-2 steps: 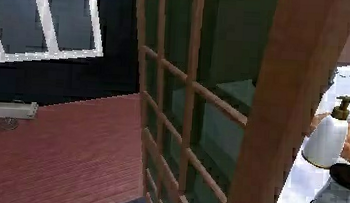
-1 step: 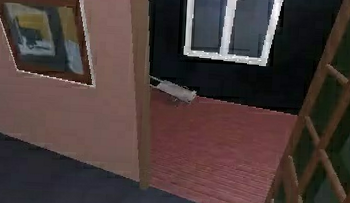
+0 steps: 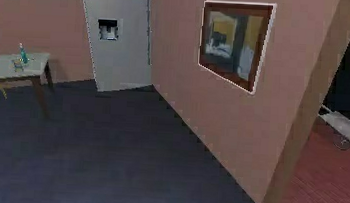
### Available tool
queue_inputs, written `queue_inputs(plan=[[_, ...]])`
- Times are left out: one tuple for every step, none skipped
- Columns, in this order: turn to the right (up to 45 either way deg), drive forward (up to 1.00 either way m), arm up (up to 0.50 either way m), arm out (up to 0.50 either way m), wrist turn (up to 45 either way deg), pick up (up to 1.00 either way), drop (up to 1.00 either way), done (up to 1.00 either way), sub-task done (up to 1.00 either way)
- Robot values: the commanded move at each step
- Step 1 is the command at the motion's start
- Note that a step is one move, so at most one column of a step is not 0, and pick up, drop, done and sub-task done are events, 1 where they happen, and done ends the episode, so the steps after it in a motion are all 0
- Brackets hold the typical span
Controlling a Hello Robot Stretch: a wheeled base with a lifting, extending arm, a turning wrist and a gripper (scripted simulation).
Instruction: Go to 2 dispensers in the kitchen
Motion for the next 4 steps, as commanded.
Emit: queue_inputs(plan=[[-30.0, 0.0, 0.0, 0.0, 0.0, 0.0, 0.0, 0.0, 0.0], [0.0, 0.2, 0.0, 0.0, 0.0, 0.0, 0.0, 0.0, 0.0], [3.0, 0.0, 0.0, 0.0, 0.0, 0.0, 0.0, 0.0, 0.0], [0.0, 1.0, 0.0, 0.0, 0.0, 0.0, 0.0, 0.0, 0.0]])
